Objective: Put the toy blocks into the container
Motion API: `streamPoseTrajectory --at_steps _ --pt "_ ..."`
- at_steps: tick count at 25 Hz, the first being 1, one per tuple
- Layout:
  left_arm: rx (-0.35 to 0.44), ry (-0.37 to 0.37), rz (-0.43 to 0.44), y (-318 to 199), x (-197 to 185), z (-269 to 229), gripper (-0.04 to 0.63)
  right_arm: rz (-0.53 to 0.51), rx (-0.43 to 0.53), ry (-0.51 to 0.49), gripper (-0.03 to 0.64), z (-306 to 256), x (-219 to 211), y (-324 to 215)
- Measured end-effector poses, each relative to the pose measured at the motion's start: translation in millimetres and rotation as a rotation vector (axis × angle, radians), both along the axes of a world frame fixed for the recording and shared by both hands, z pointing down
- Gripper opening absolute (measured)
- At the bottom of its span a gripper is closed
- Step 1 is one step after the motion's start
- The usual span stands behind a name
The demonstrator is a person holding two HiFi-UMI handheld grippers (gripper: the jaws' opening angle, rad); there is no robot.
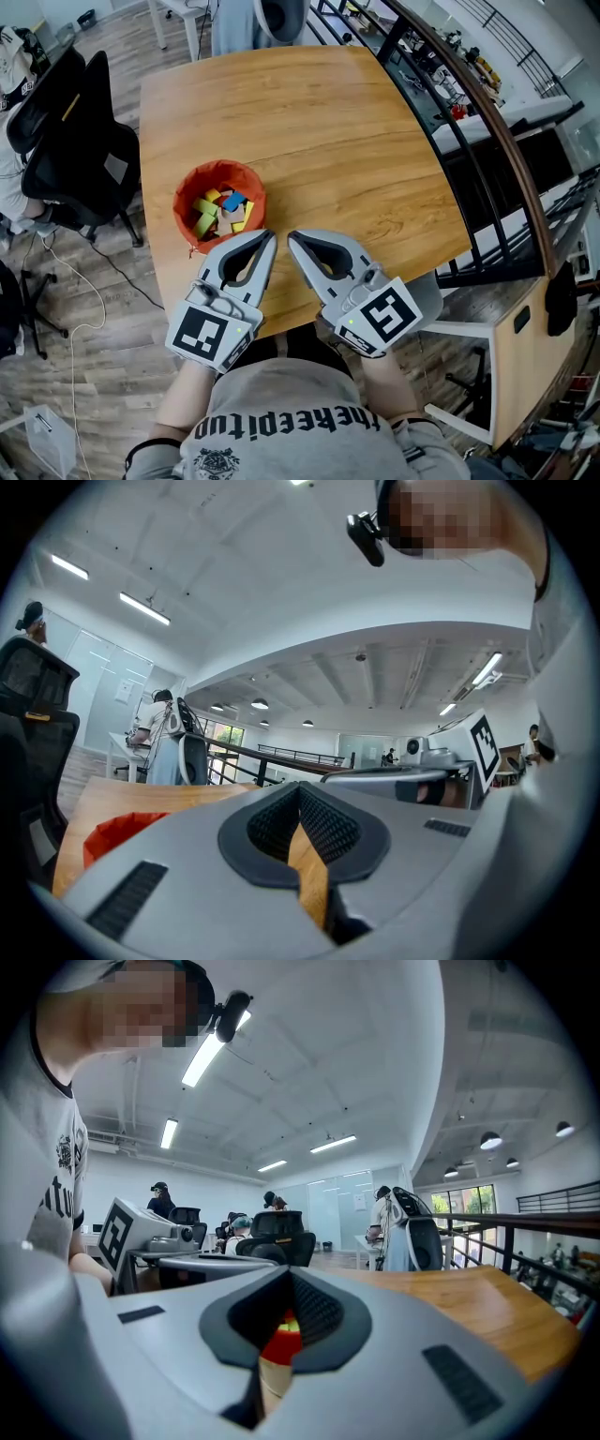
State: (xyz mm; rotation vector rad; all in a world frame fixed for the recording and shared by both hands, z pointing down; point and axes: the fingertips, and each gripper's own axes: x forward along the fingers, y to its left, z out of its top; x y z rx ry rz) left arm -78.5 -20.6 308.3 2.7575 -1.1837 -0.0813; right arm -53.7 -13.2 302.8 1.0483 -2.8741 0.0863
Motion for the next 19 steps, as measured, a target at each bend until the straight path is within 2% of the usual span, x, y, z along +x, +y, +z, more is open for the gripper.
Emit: streamPoseTrajectory --at_steps 19 --pt "0.009 0.0 -0.002 5.4 8.6 -1.1 0.014 -0.009 0.015 0.013 0.011 -2.3 6.6 4.3"
